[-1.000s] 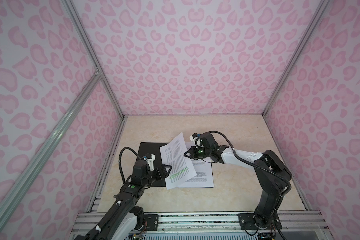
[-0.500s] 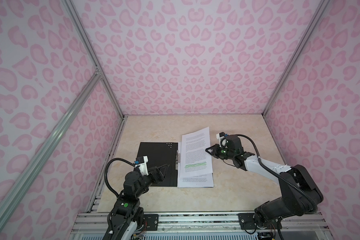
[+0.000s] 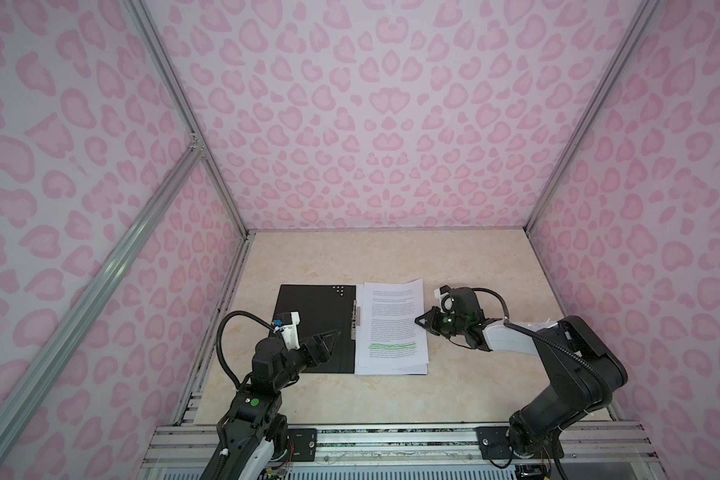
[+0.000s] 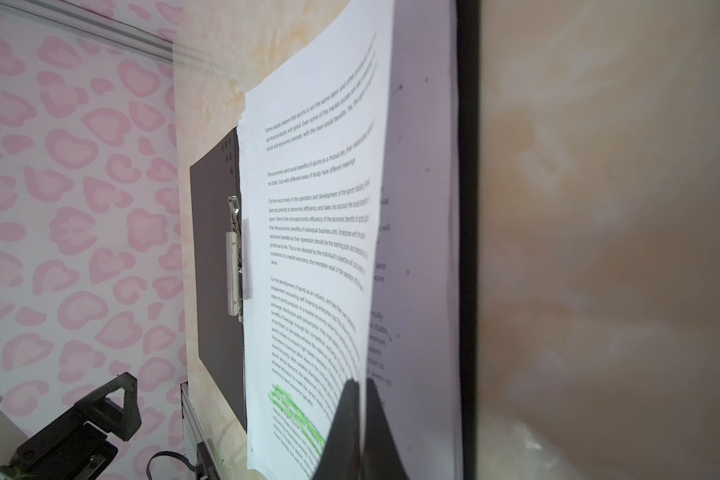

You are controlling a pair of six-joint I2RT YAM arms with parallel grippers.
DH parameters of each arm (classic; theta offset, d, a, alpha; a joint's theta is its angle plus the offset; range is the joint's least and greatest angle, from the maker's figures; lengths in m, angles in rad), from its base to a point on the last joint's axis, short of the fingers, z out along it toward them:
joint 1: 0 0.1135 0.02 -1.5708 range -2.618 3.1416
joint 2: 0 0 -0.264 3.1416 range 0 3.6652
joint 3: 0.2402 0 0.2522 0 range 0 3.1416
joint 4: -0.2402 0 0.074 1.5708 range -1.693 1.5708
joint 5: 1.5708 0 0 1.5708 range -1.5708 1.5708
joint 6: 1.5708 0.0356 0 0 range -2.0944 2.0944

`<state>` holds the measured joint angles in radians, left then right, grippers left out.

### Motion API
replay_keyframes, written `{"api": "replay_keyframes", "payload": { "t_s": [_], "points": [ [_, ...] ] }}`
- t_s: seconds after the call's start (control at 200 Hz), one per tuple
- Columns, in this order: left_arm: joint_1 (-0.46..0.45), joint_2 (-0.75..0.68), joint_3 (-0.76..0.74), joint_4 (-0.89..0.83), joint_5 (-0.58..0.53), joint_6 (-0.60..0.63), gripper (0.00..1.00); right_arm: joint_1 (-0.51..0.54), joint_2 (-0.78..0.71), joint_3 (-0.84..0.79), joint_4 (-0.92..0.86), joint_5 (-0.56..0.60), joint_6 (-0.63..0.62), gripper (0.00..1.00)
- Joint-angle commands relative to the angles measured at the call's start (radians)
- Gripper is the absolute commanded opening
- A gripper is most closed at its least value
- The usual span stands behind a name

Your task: Put the files into the folder

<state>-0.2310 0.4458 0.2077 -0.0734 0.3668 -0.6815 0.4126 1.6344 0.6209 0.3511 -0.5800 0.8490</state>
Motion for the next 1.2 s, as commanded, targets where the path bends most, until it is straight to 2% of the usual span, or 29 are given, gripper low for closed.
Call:
{"api": "replay_keyframes", "payload": {
  "t_s": [0.0, 1.07, 1.195],
  "points": [
    [0.000, -0.001, 0.006, 0.024, -0.004, 0.001, 0.98, 0.009, 0.007, 0.002, 0.032, -0.006, -0.007, 0.00],
    [0.000, 0.037, 0.007, 0.021, -0.020, 0.003, 0.97, 0.071, 0.001, 0.066, -0.139, 0.034, -0.108, 0.00],
    [0.000, 0.059, 0.007, 0.030, -0.014, 0.005, 0.98, 0.076, -0.017, 0.070, -0.166, 0.056, -0.119, 0.24]
  ]
}}
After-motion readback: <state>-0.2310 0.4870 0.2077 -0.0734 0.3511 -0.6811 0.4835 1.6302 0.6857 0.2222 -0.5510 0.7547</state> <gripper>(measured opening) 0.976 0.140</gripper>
